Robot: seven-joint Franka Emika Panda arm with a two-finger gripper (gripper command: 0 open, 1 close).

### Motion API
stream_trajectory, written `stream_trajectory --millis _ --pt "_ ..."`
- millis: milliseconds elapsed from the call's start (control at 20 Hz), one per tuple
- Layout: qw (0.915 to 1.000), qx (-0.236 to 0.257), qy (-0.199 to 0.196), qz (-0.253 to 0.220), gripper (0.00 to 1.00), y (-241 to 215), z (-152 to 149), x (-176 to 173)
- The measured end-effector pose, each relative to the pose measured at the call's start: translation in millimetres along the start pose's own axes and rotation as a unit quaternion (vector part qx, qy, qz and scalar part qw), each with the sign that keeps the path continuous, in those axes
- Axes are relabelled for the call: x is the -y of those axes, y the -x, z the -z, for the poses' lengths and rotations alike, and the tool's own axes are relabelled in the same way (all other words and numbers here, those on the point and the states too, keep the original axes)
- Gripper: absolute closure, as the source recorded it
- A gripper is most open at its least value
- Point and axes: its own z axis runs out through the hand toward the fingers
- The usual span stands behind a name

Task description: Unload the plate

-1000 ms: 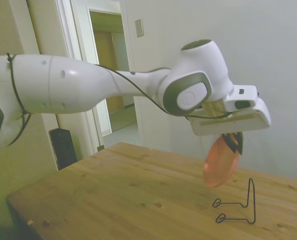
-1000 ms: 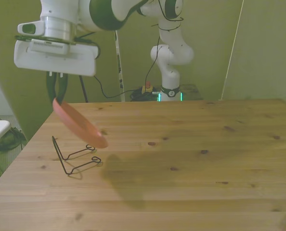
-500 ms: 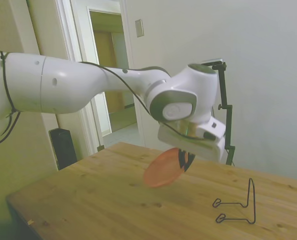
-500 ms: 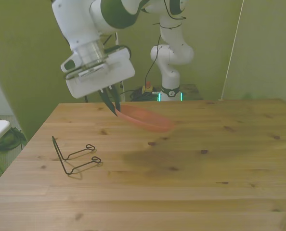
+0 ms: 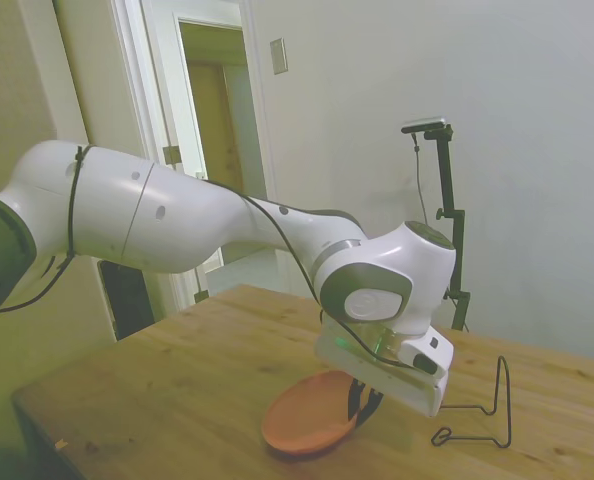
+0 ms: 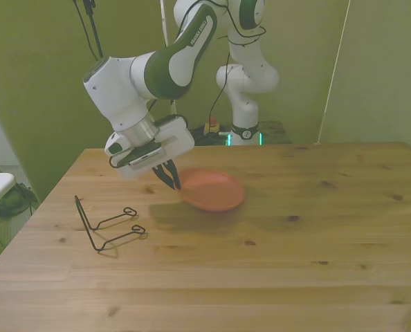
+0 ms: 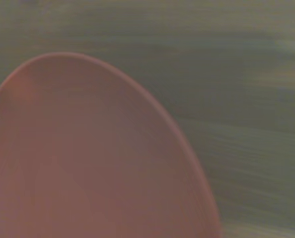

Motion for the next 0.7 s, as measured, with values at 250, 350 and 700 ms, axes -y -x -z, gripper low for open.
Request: stream_trajectory --millis 250,350,700 --pt "0.9997 -0.006 0.021 0.006 0.0 -1 -7 -2" --pt "0.9996 -0.009 0.025 0.007 0.0 -2 -9 -2" --pt "0.999 -0.029 0.032 0.013 0.0 1 -7 1"
